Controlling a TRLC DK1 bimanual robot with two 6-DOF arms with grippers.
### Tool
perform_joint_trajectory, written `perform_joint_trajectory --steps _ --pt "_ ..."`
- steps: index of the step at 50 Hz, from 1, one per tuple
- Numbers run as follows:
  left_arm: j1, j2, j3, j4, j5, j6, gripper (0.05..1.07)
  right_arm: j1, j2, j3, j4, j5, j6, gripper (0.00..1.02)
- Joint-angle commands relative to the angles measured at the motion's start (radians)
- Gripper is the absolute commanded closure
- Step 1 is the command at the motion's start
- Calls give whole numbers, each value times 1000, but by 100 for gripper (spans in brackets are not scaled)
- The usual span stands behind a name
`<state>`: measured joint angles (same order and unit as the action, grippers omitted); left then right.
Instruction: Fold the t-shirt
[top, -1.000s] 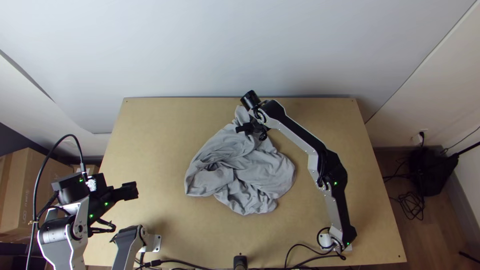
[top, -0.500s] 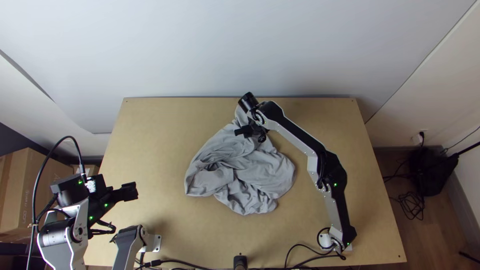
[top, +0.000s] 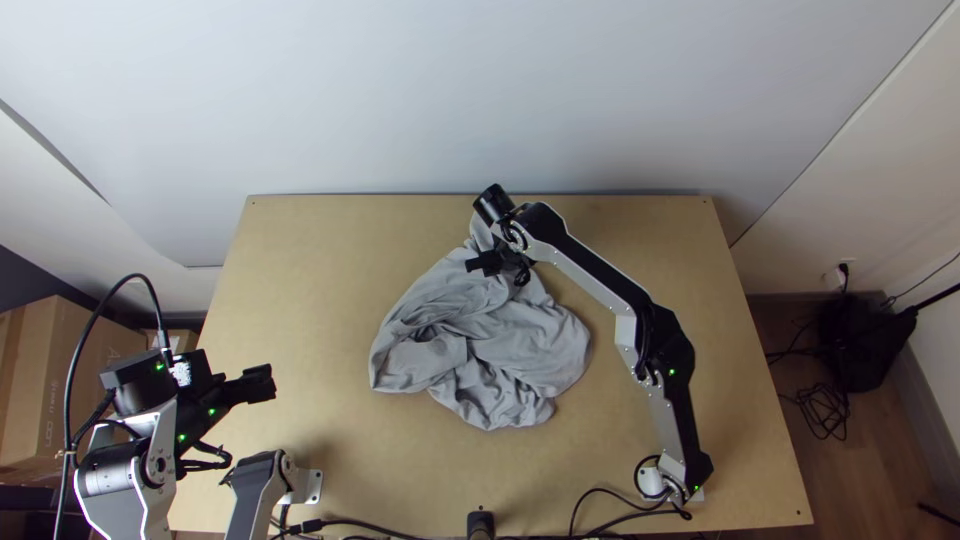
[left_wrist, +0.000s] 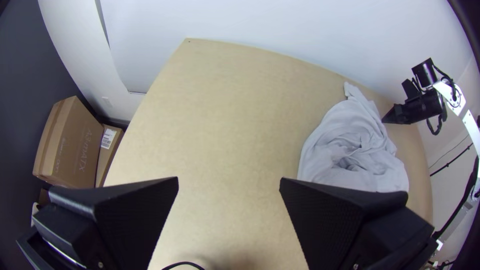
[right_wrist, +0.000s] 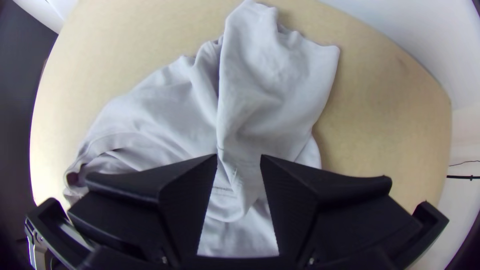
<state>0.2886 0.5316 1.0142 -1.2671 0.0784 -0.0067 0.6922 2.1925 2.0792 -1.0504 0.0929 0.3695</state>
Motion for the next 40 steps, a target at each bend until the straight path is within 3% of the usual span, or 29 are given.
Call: perform_joint_trajectory --steps 1,5,13,17,20,40 --pt "7 -7 6 -8 3 -1 10 -11 62 33 -3 -1 19 60" --pt "11 -4 4 -3 3 -1 10 -22 82 50 0 -1 19 76" --pt "9 7 3 0 6 -1 10 -39 104 55 -13 -36 16 79" --pt "9 13 6 3 6 -1 10 -49 104 56 -17 -51 11 100" --pt "9 16 7 3 8 -1 10 -59 95 56 -36 -90 9 100" --pt "-6 88 43 49 32 -16 10 -68 -129 68 -56 -97 9 100"
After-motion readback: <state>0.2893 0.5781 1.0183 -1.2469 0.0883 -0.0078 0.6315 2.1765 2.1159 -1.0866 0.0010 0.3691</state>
